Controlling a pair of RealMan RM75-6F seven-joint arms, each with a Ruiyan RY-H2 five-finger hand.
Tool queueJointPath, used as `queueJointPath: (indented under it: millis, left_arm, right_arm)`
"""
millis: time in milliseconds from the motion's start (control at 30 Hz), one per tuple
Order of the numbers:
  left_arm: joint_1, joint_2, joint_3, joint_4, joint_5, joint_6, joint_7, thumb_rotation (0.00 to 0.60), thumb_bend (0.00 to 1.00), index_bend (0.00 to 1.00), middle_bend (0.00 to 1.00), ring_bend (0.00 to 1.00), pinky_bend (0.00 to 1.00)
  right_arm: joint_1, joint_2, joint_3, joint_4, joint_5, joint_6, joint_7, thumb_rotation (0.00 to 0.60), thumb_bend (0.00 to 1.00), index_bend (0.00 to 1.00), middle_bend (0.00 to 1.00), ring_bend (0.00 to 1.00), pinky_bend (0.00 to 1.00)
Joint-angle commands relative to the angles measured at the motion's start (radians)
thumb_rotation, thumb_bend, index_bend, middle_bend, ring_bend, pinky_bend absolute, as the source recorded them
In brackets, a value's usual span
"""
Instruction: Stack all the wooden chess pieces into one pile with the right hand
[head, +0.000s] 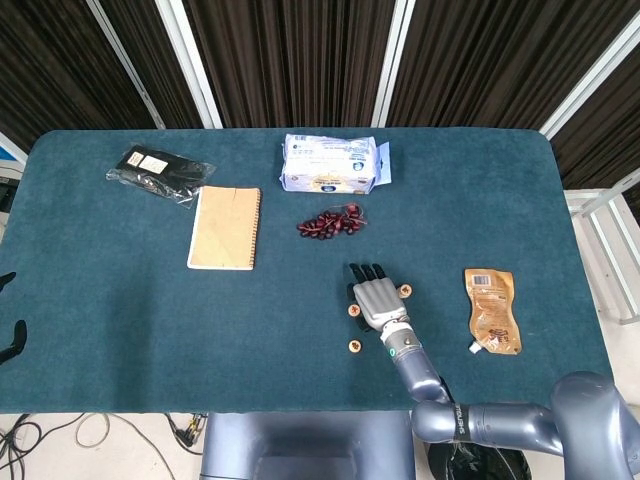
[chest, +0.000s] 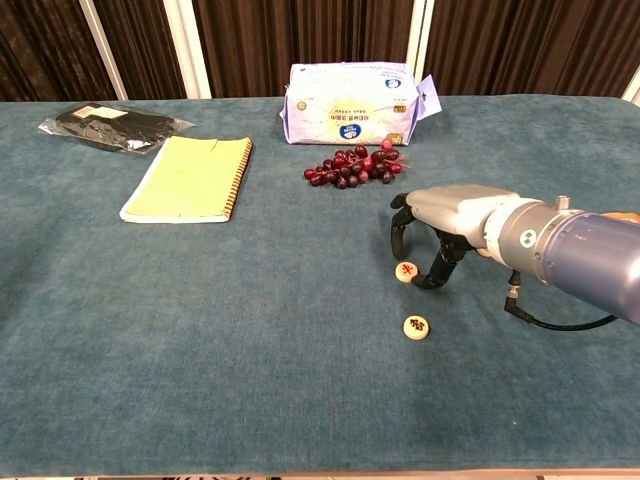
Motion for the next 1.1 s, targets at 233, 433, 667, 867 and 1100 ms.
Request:
queueJointPath:
  millis: [233, 433, 667, 867, 1100]
  left_arm:
    - [-0.001, 0.0, 0.0, 0.001, 0.0, -0.001, 0.002, 0.6, 0.49, 0.13, 0.0, 0.0, 0.0]
    - [-0.001, 0.0, 0.0, 0.002, -0.001, -0.002, 0.003, 0.6, 0.49, 0.13, 0.0, 0.0, 0.0]
    - [-0.001, 0.0, 0.0, 0.002, -0.003, -0.004, 0.002, 0.6, 0.49, 0.13, 0.0, 0.0, 0.0]
    - [-0.001, 0.0, 0.0, 0.002, -0.003, -0.003, 0.004, 0.6, 0.49, 0.13, 0.0, 0.0, 0.0]
    - [-0.001, -0.001, 0.001, 0.002, -0.004, -0.005, 0.005, 0.6, 0.49, 0.13, 0.0, 0.0, 0.0]
  right_arm:
    - [-0.005, -0.006, -0.004, 0.007, -0.008, -0.006, 0.0, 0.6, 0.41, 0.4, 0.0, 0.0, 0.0]
    - [-0.003, -0.009, -0.004, 0.015, -0.006, -0.021, -0.001, 0.6, 0.41, 0.42, 0.0, 0.0, 0.0]
    - [-0.003, -0.009, -0.002, 0.023, -0.002, -0.028, -0.003, 0.6, 0.41, 0.45, 0.0, 0.0, 0.0]
    - [-0.006, -0.006, -0.001, 0.02, -0.006, -0.027, 0.0, 0.6, 0.41, 0.49, 0.0, 0.0, 0.0]
    - [-0.008, -0.003, 0.0, 0.02, -0.005, -0.034, 0.004, 0.6, 0.41, 0.51, 0.0, 0.0, 0.0]
